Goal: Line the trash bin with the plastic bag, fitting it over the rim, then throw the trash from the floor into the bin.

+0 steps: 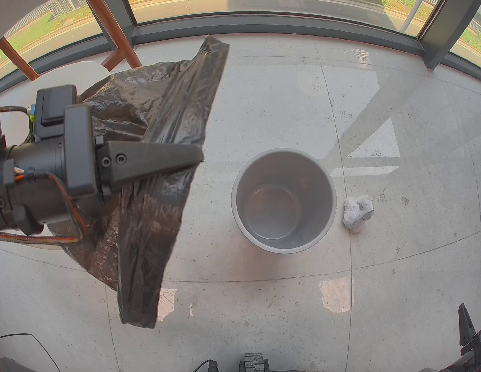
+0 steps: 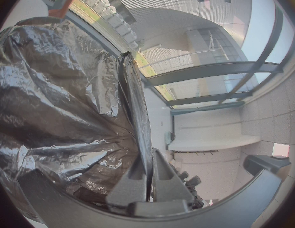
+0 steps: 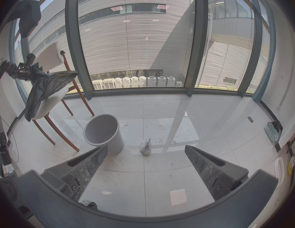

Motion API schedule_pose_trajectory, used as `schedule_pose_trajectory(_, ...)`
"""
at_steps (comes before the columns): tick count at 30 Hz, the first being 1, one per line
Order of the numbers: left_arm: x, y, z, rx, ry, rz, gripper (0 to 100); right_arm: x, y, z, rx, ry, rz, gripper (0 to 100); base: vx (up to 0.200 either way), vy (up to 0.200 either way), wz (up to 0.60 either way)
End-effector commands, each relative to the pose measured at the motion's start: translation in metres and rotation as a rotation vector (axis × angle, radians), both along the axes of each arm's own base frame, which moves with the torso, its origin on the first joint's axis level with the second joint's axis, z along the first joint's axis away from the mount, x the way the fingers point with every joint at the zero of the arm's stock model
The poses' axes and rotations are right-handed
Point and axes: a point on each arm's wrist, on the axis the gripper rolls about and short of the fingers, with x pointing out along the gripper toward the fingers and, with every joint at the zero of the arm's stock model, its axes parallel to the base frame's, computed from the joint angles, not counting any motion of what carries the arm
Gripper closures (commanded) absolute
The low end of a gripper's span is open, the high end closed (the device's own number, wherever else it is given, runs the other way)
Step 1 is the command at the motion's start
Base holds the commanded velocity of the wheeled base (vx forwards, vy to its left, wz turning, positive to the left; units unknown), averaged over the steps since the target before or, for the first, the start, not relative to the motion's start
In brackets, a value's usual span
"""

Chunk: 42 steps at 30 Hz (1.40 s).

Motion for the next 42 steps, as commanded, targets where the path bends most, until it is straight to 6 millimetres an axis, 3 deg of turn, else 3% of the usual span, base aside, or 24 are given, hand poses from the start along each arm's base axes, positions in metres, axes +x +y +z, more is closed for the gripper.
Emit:
schedule_pose_trajectory(1,-0.008,-0.018,0.012,-0.029,-0.016,-0.127,100,0.000,0.000,-0.005,0.000,0.001,0.000,0,0.000,0.000,0.00)
schedule_pose_trajectory(4,-0.006,-0.029,0.014,-0.028,-0.005,-0.176,100,0.000,0.000,-0.005,0.002,0.001,0.000,0,0.000,0.000,0.00)
schedule_pose_trajectory(10,0.017,-0.072,0.021,-0.063,0.073,-0.289,100,0.000,0.000,-0.005,0.002,0.001,0.000,0,0.000,0.000,0.00)
schedule_pose_trajectory(15,0.030,-0.087,0.024,-0.069,0.070,-0.306,100,0.000,0.000,-0.005,0.003,0.001,0.000,0,0.000,0.000,0.00)
schedule_pose_trajectory(42,0.039,-0.086,0.030,-0.097,0.093,-0.308,100,0.000,0.000,-0.005,0.003,0.001,-0.001,0,0.000,0.000,0.00)
